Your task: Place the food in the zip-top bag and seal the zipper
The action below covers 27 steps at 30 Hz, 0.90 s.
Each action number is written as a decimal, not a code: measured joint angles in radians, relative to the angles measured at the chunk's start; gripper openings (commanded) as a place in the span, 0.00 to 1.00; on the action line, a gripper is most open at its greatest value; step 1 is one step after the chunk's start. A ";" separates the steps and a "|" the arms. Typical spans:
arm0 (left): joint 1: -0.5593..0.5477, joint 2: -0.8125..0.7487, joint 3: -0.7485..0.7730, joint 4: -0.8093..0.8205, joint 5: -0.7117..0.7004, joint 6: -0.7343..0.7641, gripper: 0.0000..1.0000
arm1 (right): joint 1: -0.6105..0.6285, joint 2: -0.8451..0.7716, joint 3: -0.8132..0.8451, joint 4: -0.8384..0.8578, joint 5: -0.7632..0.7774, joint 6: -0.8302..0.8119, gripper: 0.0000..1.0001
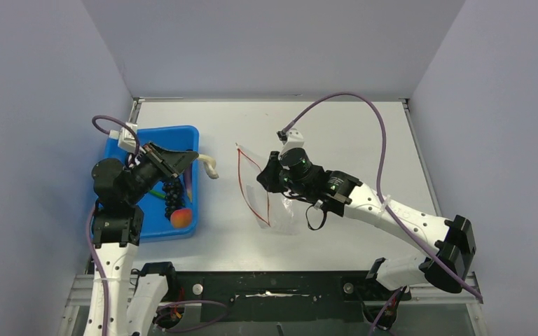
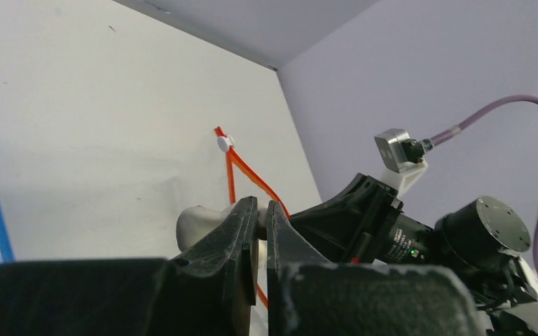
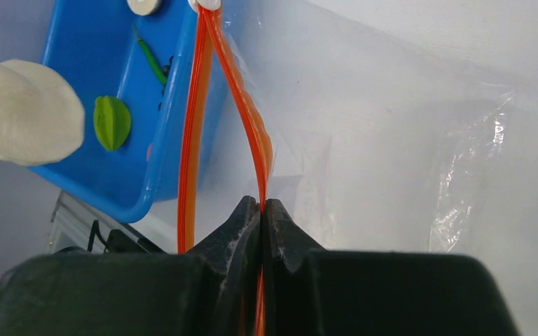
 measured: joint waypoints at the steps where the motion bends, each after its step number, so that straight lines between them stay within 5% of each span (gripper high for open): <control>1: -0.001 -0.007 -0.023 0.044 0.019 -0.036 0.00 | 0.000 0.000 -0.002 0.010 -0.012 0.003 0.00; 13: -0.085 -0.031 -0.251 0.444 0.058 -0.370 0.00 | 0.001 0.072 -0.004 0.111 -0.136 0.052 0.00; 27: -0.234 0.043 -0.371 0.557 -0.026 -0.339 0.00 | 0.001 0.080 -0.002 0.116 -0.159 0.063 0.00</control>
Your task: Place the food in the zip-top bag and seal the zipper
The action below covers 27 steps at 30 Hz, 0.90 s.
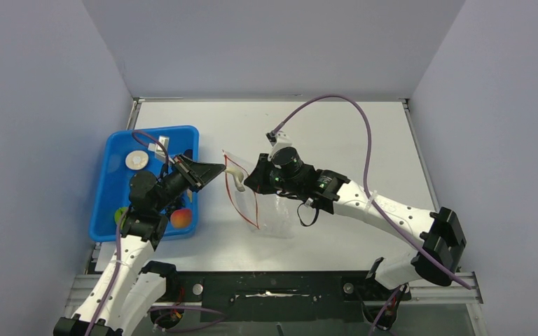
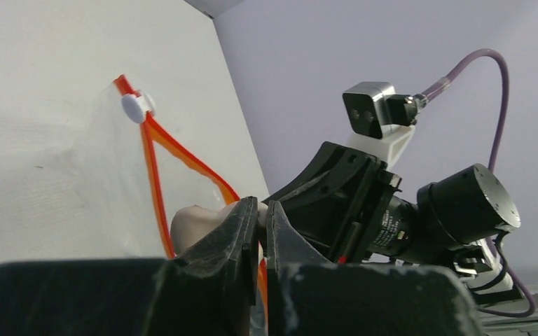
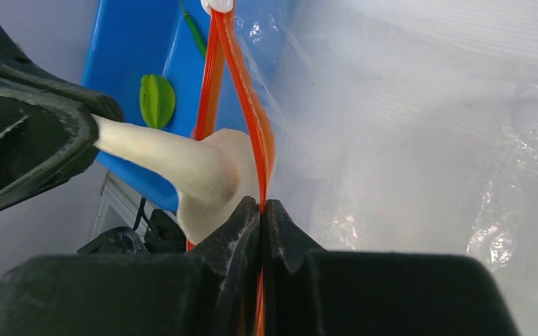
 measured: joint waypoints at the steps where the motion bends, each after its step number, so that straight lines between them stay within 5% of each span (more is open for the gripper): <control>1: -0.004 0.000 -0.003 -0.009 -0.008 0.012 0.00 | 0.000 -0.002 0.000 0.002 0.000 0.000 0.00; 13: -0.016 0.037 0.000 -0.114 -0.054 0.140 0.00 | 0.000 -0.049 -0.002 0.050 -0.001 -0.005 0.00; 22: -0.022 0.038 0.007 -0.141 -0.050 0.174 0.43 | 0.000 -0.049 -0.002 0.052 -0.002 -0.005 0.00; 27: -0.022 0.024 0.046 -0.177 -0.047 0.192 0.58 | 0.000 -0.049 -0.002 0.050 0.005 -0.012 0.00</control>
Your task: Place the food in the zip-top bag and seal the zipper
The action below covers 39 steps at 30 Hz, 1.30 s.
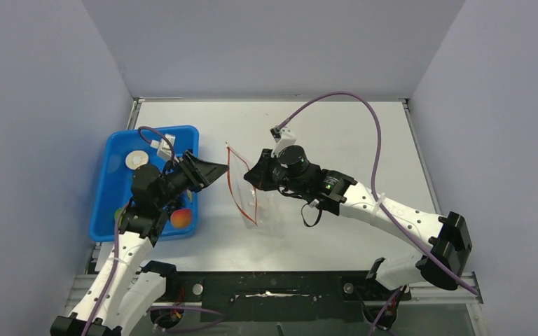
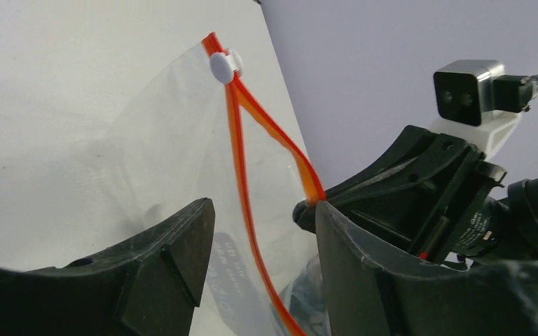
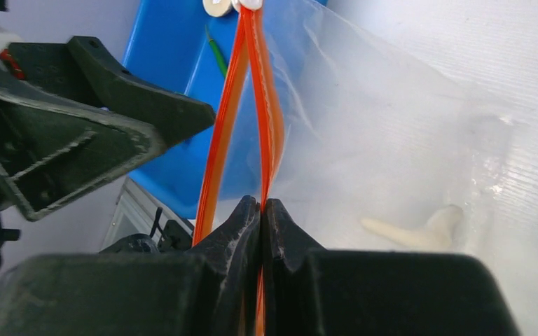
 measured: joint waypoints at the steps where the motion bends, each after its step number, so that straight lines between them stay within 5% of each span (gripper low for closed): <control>1: 0.000 -0.001 0.016 -0.018 0.000 0.012 0.60 | 0.000 0.000 0.000 -0.003 0.007 -0.005 0.00; 8: 0.000 -0.012 0.154 -0.196 -0.043 0.140 0.65 | -0.002 -0.002 0.000 -0.082 0.065 -0.061 0.00; 16: 0.000 -0.011 0.262 -0.443 -0.268 0.291 0.68 | -0.002 -0.075 -0.040 -0.111 0.100 -0.095 0.00; 29: 0.036 0.076 0.317 -0.682 -0.689 0.385 0.56 | -0.010 -0.109 -0.070 -0.127 0.116 -0.135 0.00; 39: 0.280 0.237 0.317 -0.624 -0.549 0.409 0.52 | -0.022 -0.165 -0.070 -0.146 0.124 -0.158 0.00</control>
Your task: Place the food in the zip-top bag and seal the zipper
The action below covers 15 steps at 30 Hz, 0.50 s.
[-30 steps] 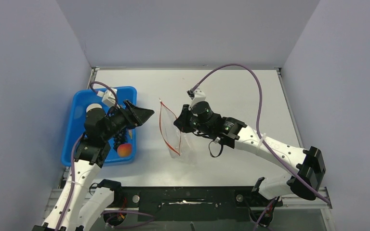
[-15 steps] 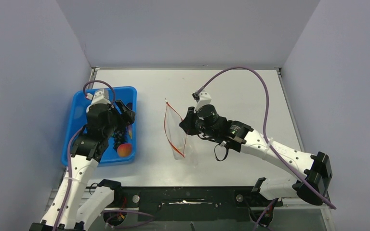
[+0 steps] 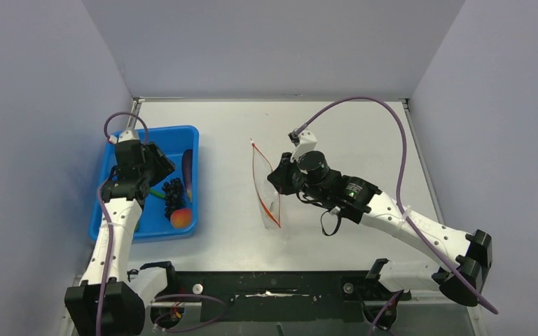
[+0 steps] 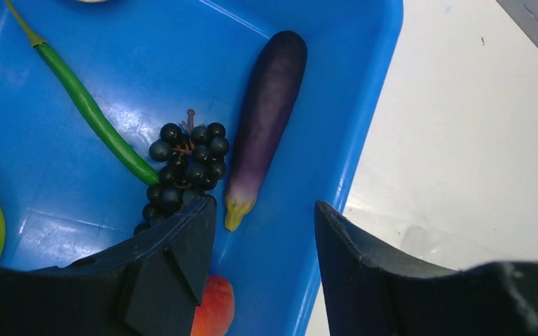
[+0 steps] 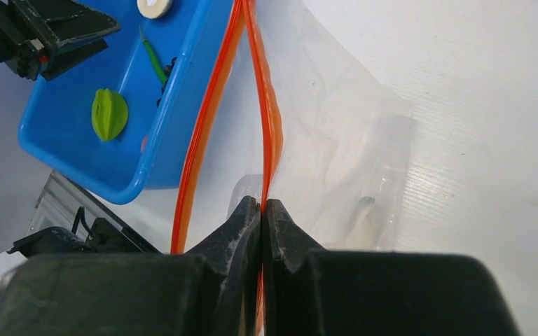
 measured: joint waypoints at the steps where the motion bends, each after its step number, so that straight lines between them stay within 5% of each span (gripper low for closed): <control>1: 0.021 0.024 0.000 0.016 0.023 0.004 0.53 | 0.000 -0.002 0.000 -0.002 0.001 0.000 0.00; 15: 0.098 0.339 0.001 0.201 0.224 0.077 0.59 | 0.000 -0.030 -0.004 -0.017 0.008 0.004 0.00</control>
